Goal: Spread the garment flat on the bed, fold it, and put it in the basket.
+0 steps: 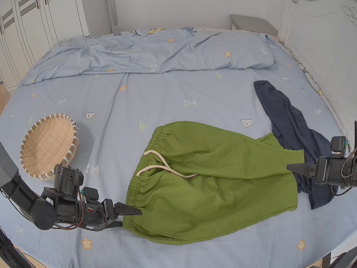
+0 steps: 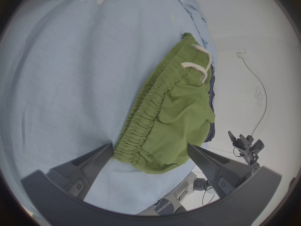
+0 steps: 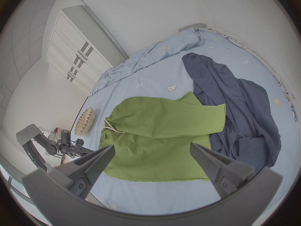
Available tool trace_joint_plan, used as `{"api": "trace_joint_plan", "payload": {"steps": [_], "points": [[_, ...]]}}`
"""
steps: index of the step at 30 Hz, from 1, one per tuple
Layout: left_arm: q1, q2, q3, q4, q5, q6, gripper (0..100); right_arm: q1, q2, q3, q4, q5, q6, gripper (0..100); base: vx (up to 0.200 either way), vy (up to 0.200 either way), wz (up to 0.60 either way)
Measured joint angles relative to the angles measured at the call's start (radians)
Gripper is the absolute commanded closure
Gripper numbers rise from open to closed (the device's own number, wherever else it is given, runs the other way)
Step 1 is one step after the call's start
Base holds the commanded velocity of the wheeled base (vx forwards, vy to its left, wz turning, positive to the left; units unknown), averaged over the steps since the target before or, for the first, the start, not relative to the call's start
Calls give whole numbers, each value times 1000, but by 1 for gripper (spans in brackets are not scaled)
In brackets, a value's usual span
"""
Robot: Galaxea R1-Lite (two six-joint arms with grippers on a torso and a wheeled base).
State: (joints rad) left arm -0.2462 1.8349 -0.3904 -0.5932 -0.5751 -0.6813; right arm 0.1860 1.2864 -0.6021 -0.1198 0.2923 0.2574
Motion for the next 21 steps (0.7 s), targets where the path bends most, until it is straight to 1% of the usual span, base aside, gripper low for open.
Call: {"api": "trace_joint_plan", "payload": {"steps": [8,21], "points": [[-9,31,9,-2,-1,0,0,-3,7,4,0,0,0,0,0,0,0],[-11,-47,49,8,-1,0,0,6,10,7,1,0,-1,0,0,0,0]]}}
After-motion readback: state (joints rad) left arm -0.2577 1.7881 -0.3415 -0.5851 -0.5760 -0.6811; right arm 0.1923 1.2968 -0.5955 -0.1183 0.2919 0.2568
